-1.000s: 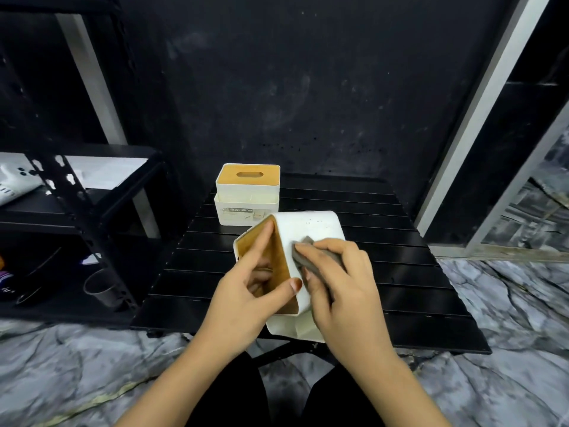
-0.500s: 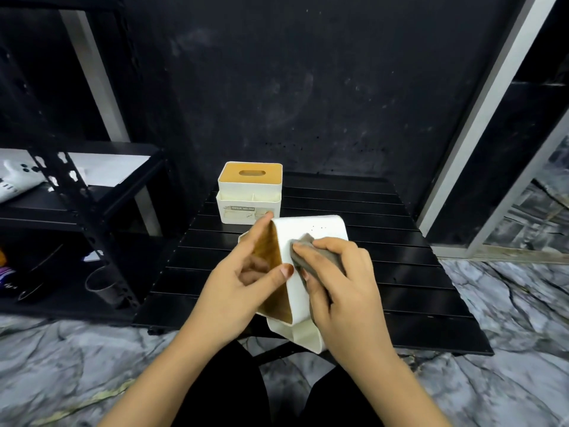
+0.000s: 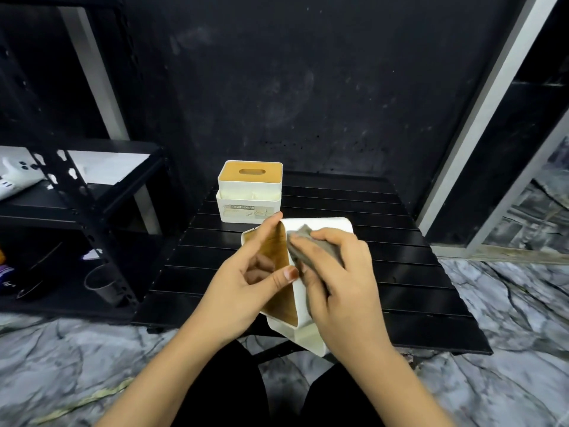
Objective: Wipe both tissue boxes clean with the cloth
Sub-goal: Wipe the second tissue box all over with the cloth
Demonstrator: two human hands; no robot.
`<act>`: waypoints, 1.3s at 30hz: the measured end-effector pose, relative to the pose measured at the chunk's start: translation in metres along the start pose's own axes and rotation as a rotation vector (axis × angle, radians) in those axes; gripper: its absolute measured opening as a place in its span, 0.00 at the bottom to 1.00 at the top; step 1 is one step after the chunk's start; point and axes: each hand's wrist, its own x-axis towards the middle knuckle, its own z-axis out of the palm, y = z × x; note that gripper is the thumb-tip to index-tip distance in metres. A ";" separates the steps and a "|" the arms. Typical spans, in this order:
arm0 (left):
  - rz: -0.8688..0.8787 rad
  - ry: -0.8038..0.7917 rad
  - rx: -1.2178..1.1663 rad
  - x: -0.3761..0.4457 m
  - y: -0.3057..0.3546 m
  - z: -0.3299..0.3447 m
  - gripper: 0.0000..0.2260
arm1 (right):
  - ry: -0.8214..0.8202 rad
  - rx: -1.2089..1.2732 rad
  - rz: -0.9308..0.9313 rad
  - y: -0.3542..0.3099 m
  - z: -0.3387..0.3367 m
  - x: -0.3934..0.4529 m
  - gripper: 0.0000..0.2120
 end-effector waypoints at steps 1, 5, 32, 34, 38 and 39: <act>0.004 -0.005 -0.003 0.000 0.000 0.001 0.29 | -0.008 -0.001 -0.015 0.000 0.000 0.004 0.15; 0.007 -0.024 -0.003 0.001 -0.001 0.002 0.29 | -0.016 0.000 0.052 0.010 -0.005 0.020 0.14; -0.041 0.054 0.025 -0.006 0.005 0.004 0.26 | -0.009 -0.013 0.066 0.007 -0.003 -0.022 0.15; -0.031 0.043 0.011 -0.008 0.000 0.005 0.28 | 0.013 -0.020 0.038 0.006 0.000 -0.013 0.15; -0.016 0.033 -0.032 -0.011 -0.006 0.009 0.29 | 0.042 -0.041 0.013 0.007 0.002 0.003 0.15; -0.016 0.029 -0.037 -0.012 -0.008 0.009 0.29 | 0.046 -0.046 0.011 0.009 0.001 0.006 0.15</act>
